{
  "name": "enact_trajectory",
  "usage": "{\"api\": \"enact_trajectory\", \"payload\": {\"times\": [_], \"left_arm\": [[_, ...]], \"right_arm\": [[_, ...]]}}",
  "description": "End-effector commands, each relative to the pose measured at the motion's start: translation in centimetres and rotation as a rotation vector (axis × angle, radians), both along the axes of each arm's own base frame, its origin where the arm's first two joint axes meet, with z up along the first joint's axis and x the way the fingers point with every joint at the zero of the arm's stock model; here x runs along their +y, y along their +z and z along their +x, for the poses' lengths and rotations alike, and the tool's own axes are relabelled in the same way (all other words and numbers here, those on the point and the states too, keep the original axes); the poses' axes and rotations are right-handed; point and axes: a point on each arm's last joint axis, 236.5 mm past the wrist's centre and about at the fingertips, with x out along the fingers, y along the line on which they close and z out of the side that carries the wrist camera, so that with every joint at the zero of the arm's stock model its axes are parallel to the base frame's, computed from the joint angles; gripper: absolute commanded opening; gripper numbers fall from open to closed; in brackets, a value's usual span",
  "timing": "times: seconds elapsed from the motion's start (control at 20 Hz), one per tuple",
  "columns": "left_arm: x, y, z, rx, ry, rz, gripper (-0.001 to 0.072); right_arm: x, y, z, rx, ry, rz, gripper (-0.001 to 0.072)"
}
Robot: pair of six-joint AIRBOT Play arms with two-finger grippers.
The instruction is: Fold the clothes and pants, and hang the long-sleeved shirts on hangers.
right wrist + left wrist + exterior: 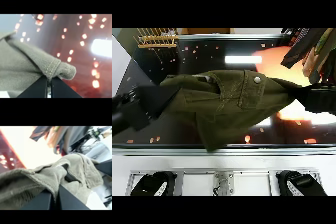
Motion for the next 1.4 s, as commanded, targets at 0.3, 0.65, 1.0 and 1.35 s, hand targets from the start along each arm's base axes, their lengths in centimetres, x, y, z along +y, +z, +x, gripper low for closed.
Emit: {"api": "enact_trajectory", "payload": {"times": [0.3,0.65,1.0,1.35], "left_arm": [[-1.9,-18.3,13.5,0.368,0.148,0.055,0.003],[1.8,-26.0,30.5,0.51,0.238,0.139,0.0719],[9.8,-32.0,26.1,0.76,0.234,0.251,0.0719],[7.6,-41.4,17.4,0.973,0.154,0.312,0.0719]], "right_arm": [[0.9,-10.0,18.6,0.075,-0.122,-0.079,0.0022],[-2.5,-10.7,32.9,-0.105,-0.292,0.113,0.0713],[-1.0,-17.3,19.6,0.244,0.076,-0.179,0.0712],[8.9,-35.2,7.5,0.601,0.198,-0.021,0.0711]]}}
